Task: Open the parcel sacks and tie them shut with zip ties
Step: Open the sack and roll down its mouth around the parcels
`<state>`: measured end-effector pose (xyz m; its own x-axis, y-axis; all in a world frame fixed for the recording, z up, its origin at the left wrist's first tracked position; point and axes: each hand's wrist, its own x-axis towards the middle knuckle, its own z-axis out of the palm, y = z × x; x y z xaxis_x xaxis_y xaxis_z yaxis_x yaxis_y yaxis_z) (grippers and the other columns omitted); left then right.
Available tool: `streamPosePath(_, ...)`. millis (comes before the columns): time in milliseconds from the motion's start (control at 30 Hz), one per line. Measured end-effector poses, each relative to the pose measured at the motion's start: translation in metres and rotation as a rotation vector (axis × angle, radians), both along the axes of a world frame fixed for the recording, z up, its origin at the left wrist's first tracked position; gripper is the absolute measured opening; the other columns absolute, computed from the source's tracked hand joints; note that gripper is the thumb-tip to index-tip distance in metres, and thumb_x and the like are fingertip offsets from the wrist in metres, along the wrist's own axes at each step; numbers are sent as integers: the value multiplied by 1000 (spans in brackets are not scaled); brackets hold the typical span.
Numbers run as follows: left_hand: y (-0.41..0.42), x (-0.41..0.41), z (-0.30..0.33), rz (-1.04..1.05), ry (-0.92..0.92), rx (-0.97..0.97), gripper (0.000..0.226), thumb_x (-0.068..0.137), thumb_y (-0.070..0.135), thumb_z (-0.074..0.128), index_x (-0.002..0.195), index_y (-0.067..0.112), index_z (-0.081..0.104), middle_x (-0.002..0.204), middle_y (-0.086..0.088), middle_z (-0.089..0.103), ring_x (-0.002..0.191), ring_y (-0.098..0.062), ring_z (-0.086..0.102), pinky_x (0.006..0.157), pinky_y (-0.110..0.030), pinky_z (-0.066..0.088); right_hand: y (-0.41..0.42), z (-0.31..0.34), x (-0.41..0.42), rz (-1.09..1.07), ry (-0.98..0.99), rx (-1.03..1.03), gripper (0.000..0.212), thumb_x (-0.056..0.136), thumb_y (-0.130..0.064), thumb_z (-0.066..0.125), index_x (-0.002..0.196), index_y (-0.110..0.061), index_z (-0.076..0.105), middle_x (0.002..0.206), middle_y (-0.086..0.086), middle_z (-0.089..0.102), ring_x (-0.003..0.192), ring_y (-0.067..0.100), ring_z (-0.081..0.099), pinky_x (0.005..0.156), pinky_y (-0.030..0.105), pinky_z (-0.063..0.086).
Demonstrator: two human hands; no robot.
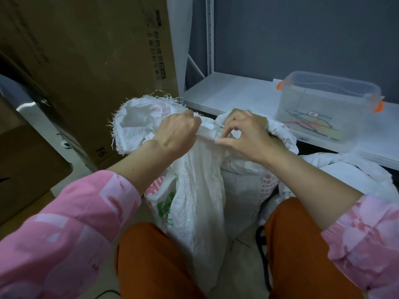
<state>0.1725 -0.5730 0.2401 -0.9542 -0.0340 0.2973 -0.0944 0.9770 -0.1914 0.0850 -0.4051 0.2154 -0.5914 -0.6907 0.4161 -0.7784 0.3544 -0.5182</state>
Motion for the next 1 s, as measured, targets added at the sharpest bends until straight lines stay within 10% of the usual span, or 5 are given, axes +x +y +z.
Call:
streamPosePath(367, -8, 1, -18, -95, 37, -57, 12, 84, -3, 47, 83, 8, 49, 80, -10, 51, 58, -34, 51, 50, -39, 43, -15, 9, 4, -22, -208, 200, 17, 71, -30, 81, 76, -19, 69, 84, -9, 66, 76, 5, 51, 70, 26, 42)
streamPosePath(533, 0, 3, -16, -40, 19, 133, 19, 79, -1, 48, 69, 14, 39, 69, -2, 43, 65, -36, 53, 58, -40, 46, -18, 2, 3, -138, 4, 260, 11, 79, -20, 71, 75, -17, 61, 88, -4, 59, 91, 13, 49, 73, 32, 44)
streamPosePath(733, 9, -1, 31, 31, -412, 763, 9, 79, 21, 74, 85, 16, 73, 88, -4, 70, 61, -11, 59, 46, -14, 47, -14, -21, 7, 7, 681, 81, 12, 69, 4, 61, 66, -5, 55, 69, 10, 53, 70, 29, 51, 52, 38, 41)
streamPosePath(900, 10, -12, 25, 99, -516, 678, 21, 72, 17, 80, 89, 17, 67, 91, -9, 71, 68, -21, 67, 59, -29, 57, -13, -26, 13, 0, 884, -23, 18, 71, 8, 64, 64, -6, 54, 66, 10, 51, 63, 27, 47, 54, 34, 34)
streamPosePath(1000, 11, -12, 10, 88, -340, 511, 16, 71, 16, 78, 72, 17, 63, 73, 1, 61, 70, -20, 58, 56, -27, 46, -9, -27, 12, 36, 634, -27, 19, 73, -5, 75, 66, -6, 57, 75, 8, 53, 71, 23, 47, 53, 35, 39)
